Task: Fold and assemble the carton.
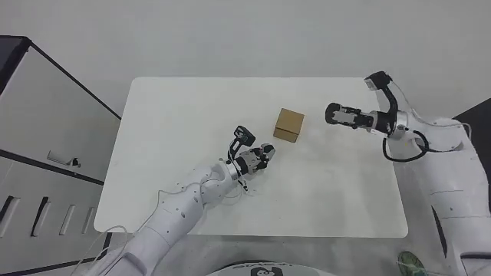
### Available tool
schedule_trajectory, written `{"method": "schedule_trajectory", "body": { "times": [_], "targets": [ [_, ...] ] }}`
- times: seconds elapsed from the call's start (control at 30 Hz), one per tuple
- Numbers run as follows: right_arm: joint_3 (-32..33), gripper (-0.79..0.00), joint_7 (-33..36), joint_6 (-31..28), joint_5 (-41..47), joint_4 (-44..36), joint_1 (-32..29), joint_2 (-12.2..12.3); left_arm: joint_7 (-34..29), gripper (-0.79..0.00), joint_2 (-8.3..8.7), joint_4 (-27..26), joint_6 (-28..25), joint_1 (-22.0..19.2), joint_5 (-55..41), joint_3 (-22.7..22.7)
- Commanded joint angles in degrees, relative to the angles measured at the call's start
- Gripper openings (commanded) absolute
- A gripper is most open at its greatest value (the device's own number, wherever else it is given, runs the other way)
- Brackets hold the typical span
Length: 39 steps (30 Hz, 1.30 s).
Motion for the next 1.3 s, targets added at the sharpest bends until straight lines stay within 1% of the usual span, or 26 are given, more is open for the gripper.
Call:
{"method": "schedule_trajectory", "body": {
  "times": [0.0, 0.1, 0.27, 0.43, 0.47, 0.5, 0.53, 0.8, 0.83, 0.9, 0.97, 1.13, 1.27],
  "targets": [
    [3.3, 0.0, 0.6, 0.6, 4.3, -1.7, -3.9, 1.0, 0.0, -0.785, 0.0, 0.0, 0.0, 0.0, 0.0, 0.0],
    [6.6, 0.0, 1.4, 1.4, 8.2, -3.6, -8.6, 2.0, 0.0, -0.785, 0.0, 0.0, 0.0, 0.0, 0.0, 0.0],
    [10.4, 0.0, 1.9, 1.9, 12.1, -4.2, -14.1, 3.1, 0.0, -0.785, 0.0, 0.0, 0.0, 0.0, 0.0, 0.0],
    [11.7, 0.0, 1.1, 1.1, 14.0, -4.6, -16.2, 3.6, 0.0, -0.785, 0.0, 0.0, 0.0, 0.0, 0.0, 0.0],
    [11.7, 0.0, 1.1, 1.1, 14.0, -4.6, -16.2, 3.6, 0.0, -0.77, 0.0, 0.0, 0.0, 0.0, 0.0, 0.0],
    [11.7, 0.0, 1.1, 1.1, 14.0, -4.6, -16.2, 3.6, 0.0, -0.489, 0.0, 0.0, 0.0, 0.0, 0.0, 0.0],
    [11.7, 0.0, 1.1, 1.1, 14.0, -4.6, -16.2, 3.6, 0.0, -0.406, 0.0, 0.0, 0.0, 0.0, 0.0, 0.0],
    [11.7, 0.0, 1.1, 1.1, 14.0, -4.6, -16.2, 3.6, 0.0, -0.406, 0.0, 0.0, 0.0, 0.0, 0.0, 0.0],
    [11.7, 0.0, 1.1, 1.1, 14.0, -4.6, -16.2, 3.6, 0.0, 0.0, 0.01, -0.1, 0.2, 0.1, 0.1, 0.0],
    [11.7, 0.0, 1.1, 1.1, 14.0, -4.6, -16.2, 3.6, 0.4, 0.0, -0.04, -0.9, 2.7, 0.6, 1.0, 0.1],
    [11.7, 0.0, 1.1, 1.1, 14.0, -4.6, -16.2, 3.6, 1.8, 0.0, -0.36, -2.9, 3.9, 1.7, 0.5, 0.9],
    [11.7, 0.0, 1.1, 1.1, 14.0, -4.6, -16.2, 3.6, 7.0, 0.0, -1.27, -7.4, 12.7, 4.0, 4.6, 3.5],
    [11.7, 0.0, 1.1, 1.1, 14.0, -4.6, -16.2, 3.6, 7.6, 0.0, -2.26, -9.0, 20.6, 4.9, 5.8, 5.4]
  ]
}}
